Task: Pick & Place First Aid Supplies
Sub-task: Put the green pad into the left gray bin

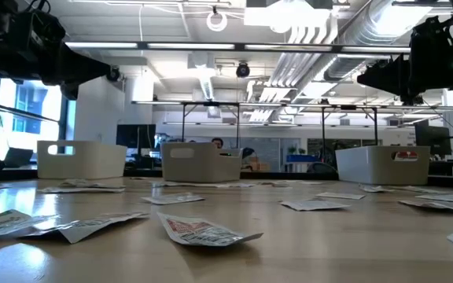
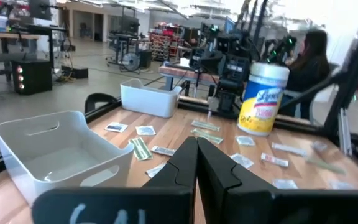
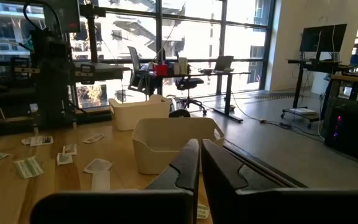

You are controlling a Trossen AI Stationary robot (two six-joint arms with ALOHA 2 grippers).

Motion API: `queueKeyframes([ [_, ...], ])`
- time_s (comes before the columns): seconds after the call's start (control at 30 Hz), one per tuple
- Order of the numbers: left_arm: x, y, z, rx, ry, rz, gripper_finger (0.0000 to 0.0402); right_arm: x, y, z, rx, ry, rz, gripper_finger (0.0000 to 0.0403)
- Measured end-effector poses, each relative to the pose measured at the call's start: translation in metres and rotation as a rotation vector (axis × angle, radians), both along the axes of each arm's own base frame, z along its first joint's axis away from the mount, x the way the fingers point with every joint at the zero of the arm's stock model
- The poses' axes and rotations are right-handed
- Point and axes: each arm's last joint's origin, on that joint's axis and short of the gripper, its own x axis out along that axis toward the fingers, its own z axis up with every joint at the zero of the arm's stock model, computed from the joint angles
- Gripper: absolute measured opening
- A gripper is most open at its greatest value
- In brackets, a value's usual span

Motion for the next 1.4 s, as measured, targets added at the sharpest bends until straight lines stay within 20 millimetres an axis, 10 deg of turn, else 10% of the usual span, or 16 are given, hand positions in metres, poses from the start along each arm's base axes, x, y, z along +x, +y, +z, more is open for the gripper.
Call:
queueKeyframes([
  [1.4,-0.0002,0.0008,-0.0004,-0.036,-0.003,0.027,0.0001,0.0,0.0,0.0,0.0,0.0,0.0,0.0012],
])
